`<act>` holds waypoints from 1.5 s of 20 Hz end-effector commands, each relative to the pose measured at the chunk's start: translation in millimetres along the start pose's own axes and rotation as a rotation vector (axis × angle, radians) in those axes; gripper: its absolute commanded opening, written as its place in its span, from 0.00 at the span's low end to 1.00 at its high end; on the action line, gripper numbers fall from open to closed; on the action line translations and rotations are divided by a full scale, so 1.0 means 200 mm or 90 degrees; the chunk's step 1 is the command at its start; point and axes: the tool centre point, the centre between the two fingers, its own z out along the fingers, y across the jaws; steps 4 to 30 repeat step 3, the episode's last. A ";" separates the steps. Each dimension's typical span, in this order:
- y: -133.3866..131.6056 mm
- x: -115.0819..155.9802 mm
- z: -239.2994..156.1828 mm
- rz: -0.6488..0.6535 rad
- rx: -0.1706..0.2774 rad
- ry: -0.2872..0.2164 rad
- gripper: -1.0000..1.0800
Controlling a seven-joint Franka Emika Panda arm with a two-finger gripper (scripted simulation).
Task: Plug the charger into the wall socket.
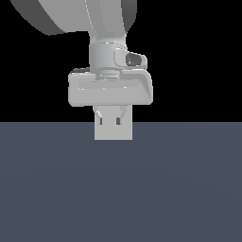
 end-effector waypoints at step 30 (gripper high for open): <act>0.00 0.01 0.00 0.000 0.000 0.000 0.00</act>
